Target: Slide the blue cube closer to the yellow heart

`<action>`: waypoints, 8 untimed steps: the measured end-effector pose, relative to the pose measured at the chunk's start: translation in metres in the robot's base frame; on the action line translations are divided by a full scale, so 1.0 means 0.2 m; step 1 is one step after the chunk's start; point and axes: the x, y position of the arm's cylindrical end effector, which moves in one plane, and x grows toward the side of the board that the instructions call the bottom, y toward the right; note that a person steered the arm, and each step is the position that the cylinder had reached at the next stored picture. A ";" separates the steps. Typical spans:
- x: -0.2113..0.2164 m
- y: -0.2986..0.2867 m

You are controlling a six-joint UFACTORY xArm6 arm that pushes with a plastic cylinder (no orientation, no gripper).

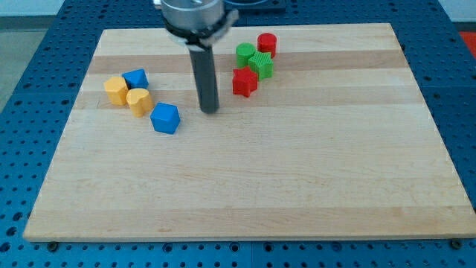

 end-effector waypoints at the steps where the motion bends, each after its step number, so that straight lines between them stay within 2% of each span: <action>1: 0.40 0.01; 2: 0.57 -0.14; 4: 0.10 -0.28; 5: 0.00 -0.33; 8: -0.12 -0.50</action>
